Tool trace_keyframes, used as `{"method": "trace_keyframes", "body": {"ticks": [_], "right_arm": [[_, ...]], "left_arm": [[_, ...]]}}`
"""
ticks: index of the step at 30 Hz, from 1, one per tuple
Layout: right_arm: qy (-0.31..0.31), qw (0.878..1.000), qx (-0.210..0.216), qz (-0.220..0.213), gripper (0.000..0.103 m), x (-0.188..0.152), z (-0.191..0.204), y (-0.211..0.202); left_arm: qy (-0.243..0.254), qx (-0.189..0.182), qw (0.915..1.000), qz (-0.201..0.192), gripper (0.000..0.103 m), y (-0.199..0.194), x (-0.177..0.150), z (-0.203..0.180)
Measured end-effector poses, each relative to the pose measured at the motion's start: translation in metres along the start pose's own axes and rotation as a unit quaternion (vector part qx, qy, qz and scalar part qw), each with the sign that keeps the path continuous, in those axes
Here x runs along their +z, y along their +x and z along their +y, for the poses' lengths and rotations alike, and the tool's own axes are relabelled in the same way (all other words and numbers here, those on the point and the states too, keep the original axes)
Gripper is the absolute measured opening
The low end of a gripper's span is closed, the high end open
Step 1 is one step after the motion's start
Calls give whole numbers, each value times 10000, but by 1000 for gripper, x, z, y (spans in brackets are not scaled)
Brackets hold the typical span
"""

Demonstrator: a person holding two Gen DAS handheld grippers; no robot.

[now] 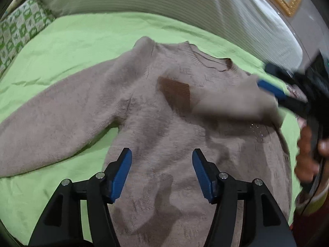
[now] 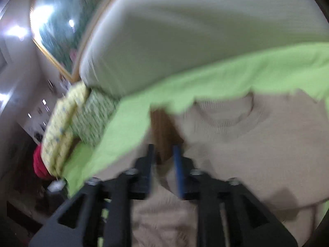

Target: Fold small clothes

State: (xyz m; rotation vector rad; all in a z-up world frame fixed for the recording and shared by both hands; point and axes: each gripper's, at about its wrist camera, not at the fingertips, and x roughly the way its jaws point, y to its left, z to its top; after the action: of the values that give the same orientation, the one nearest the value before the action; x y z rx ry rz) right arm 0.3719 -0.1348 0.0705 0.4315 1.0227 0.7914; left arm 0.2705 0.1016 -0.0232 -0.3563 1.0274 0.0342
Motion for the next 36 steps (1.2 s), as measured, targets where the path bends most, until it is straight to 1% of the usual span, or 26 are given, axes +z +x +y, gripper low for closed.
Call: {"method": "trace_keyframes", "body": {"ticks": [1, 2, 3, 4, 5, 6, 8, 11, 13, 15, 16, 17, 18, 19, 20, 22, 23, 24, 25, 26, 28, 30, 31, 32, 35, 36], "right_arm": [[138, 9999, 94, -6, 56, -8, -9, -4], [189, 9998, 18, -99, 56, -13, -18, -13], [208, 9995, -165, -192, 56, -19, -23, -23], [223, 9984, -420, -314, 56, -22, -33, -35], [225, 9964, -673, -454, 56, -27, -42, -48], [260, 9928, -987, -623, 56, -32, -51, -64], [418, 9830, -1562, -873, 56, -34, -73, -91], [639, 9700, -2129, -986, 56, -29, -108, -114], [798, 9636, -2349, -1001, 56, -25, -128, -120], [869, 9573, -2554, -1036, 56, -23, -141, -120], [903, 9552, -2625, -1026, 56, -21, -149, -117], [933, 9543, -2657, -997, 56, -19, -152, -114], [973, 9532, -2705, -934, 56, -16, -159, -108], [971, 9526, -2744, -888, 56, -16, -161, -102], [928, 9518, -2811, -798, 56, -16, -165, -97], [773, 9510, -2927, -623, 56, -14, -163, -80], [630, 9529, -2911, -565, 47, -15, -161, -75], [408, 9540, -2927, -510, 8, -13, -156, -72], [312, 9529, -2970, -530, 9, -11, -151, -75], [285, 9529, -2940, -692, 8, -8, -147, -85], [355, 9530, -2824, -1038, 8, 0, -143, -113], [449, 9483, -2845, -1336, 7, 7, -142, -139], [466, 9424, -2966, -1472, 5, 8, -142, -148], [511, 9379, -3068, -1534, 3, 9, -144, -156], [666, 9487, -2855, -1184, 3, 6, -157, -139], [610, 9469, -2984, -1033, 3, 2, -159, -130]], "left_arm": [[-32, -70, 10000, 10, 62, 4, 2, 0], [-45, -117, 9999, 33, 62, 8, 5, -1], [-50, -177, 9998, 75, 63, 14, 9, -6], [-53, -240, 9996, 129, 66, 22, 12, -10], [-65, -330, 9992, 200, 68, 31, 16, -14], [-111, -406, 9986, 304, 68, 42, 20, -19], [-205, -400, 9980, 439, 68, 62, 27, -27], [-469, -282, 9972, 516, 68, 89, 42, -31], [-721, -202, 9965, 362, 69, 101, 57, -28], [-768, -92, 9968, 208, 65, 107, 69, -30], [-771, 26, 9969, 167, 51, 112, 75, -31], [-764, 140, 9969, 133, 24, 116, 79, -32], [-728, 134, 9972, 101, 17, 118, 81, -32], [-698, 43, 9975, 84, 12, 119, 83, -32], [-672, 19, 9977, 34, 9, 117, 83, -31], [-589, -78, 9979, -240, 7, 103, 81, -33], [-599, -183, 9969, -476, 7, 88, 80, -34], [-581, -301, 9953, -707, 6, 75, 81, -35], [-507, -444, 9927, -1001, 6, 58, 83, -38], [-402, -516, 9895, -1287, 6, 40, 85, -43], [-280, -648, 9839, -1641, 6, 18, 91, -49], [-222, -834, 9763, -1986, 6, 0, 96, -52], [-159, -898, 9751, -2024, 6, -1, 96, -53], [-92, -875, 9757, -2006, 6, -1, 95, -53], [-35, -548, 9866, -1539, 6, 33, 85, -46], [-74, -382, 9902, -1338, 6, 50, 79, -39]]}}
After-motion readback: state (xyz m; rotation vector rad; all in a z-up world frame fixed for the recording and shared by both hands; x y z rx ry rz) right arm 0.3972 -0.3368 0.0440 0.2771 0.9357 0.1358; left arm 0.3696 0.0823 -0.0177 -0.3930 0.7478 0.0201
